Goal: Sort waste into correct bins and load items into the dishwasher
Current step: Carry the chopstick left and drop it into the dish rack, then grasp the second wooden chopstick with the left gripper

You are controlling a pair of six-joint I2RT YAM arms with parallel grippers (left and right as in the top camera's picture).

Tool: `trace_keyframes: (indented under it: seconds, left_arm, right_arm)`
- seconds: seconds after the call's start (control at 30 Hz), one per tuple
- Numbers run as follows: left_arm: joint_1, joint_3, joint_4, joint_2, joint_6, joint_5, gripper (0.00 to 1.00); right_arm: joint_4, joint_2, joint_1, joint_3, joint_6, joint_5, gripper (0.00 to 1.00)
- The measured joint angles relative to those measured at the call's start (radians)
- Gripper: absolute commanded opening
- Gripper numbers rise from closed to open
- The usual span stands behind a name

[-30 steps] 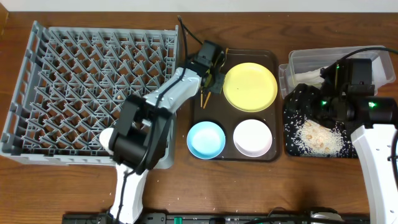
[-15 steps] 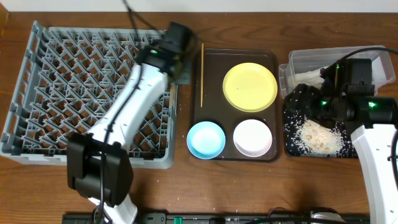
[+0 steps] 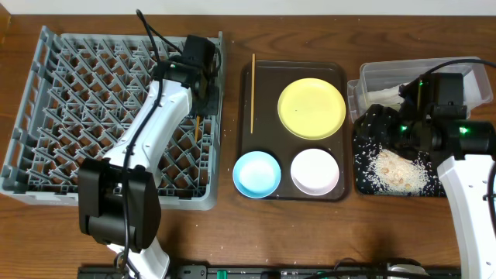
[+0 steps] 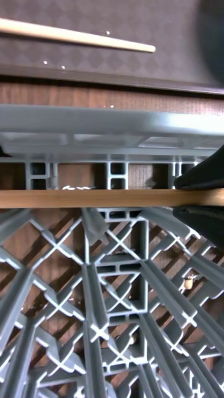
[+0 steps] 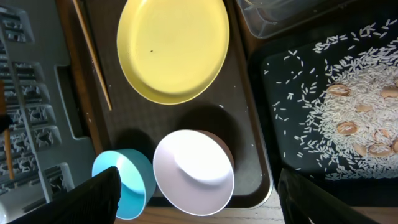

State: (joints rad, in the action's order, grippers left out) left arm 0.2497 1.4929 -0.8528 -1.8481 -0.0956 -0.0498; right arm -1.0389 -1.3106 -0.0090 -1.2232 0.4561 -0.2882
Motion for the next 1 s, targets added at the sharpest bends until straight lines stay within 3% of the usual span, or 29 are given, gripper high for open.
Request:
trace_keyframes:
  seconds: [0.1, 0.57, 0.8, 1.0]
  left_arm:
    - [0.0, -0.006, 0.0, 0.0, 0.02, 0.007, 0.32]
    - [0.009, 0.035, -0.053, 0.016, 0.016, 0.11, 0.34]
    - [0.107, 0.089, 0.156, 0.11, 0.016, 0.145, 0.38]
    - [0.186, 0.093, 0.296, 0.006, 0.014, 0.06, 0.39]
  right_arm:
    - [0.0, 0.0, 0.0, 0.0, 0.0, 0.0, 0.79]
    - [0.0, 0.0, 0.0, 0.0, -0.008, 0.0, 0.79]
    - [0.0, 0.0, 0.0, 0.0, -0.013, 0.0, 0.8]
    - [0.0, 0.0, 0.0, 0.0, -0.016, 0.0, 0.8]
